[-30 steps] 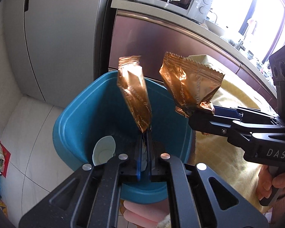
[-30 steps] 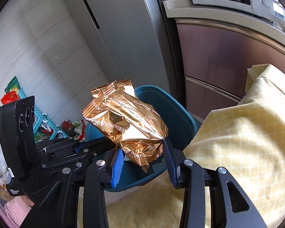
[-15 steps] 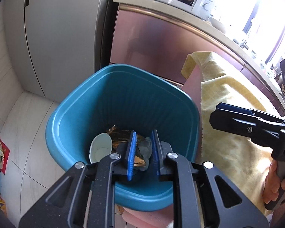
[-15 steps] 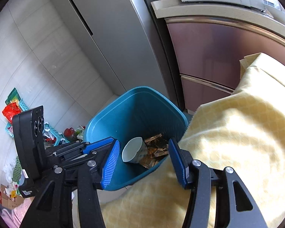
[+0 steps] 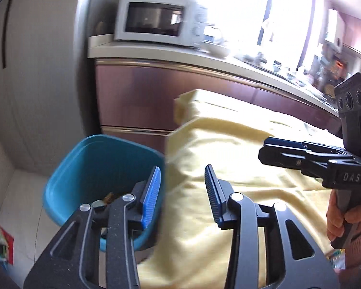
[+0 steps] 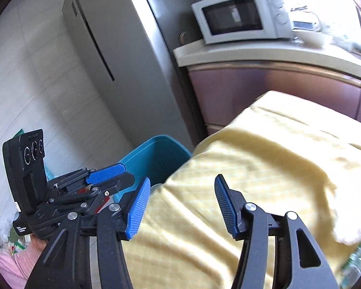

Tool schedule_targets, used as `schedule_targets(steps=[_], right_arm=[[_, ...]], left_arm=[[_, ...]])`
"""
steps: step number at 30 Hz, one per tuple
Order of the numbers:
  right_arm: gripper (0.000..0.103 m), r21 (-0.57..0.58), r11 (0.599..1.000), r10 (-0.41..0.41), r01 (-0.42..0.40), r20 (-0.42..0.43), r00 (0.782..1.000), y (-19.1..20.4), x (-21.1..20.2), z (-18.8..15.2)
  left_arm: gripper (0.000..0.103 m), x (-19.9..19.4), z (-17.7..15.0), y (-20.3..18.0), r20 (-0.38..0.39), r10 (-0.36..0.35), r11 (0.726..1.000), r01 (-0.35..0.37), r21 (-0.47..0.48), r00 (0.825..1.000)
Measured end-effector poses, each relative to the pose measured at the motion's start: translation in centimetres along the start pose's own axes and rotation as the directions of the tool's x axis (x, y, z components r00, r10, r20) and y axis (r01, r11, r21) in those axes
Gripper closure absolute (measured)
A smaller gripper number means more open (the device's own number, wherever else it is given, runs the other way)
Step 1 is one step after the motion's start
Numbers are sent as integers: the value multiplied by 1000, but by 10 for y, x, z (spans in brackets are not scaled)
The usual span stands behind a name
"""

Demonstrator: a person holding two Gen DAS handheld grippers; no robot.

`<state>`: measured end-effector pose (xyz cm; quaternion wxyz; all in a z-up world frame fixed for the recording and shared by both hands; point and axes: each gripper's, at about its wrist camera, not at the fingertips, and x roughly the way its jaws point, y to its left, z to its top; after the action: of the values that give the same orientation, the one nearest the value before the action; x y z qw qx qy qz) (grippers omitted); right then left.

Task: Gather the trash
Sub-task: 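Move both open tools back over the remaining trash on the table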

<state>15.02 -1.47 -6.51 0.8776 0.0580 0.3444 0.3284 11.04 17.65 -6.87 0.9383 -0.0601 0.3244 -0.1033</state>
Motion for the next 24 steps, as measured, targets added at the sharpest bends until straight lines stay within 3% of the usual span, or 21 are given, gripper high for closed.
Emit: schedule_targets(steps=[7,11,17,24], right_arm=[[49,70,993,-106,100,85,991,-38,-63,-27],[49,109,978,-191,178,119,974,-61,-99,-45],[48,195,938,-320,286,170,932,-99,-152,-69],[48,284,877,-452,388,211,867,-138,-195,-84]], left_arm=[[63,17,4,-77,-35,-144,984,146,98,989],[57,32,3,-117,-75,-201,969,209,134,977],[54,61,4,-163,-140,-238,950,261,171,961],[47,94,13,-203,-185,-227,942,263,206,956]])
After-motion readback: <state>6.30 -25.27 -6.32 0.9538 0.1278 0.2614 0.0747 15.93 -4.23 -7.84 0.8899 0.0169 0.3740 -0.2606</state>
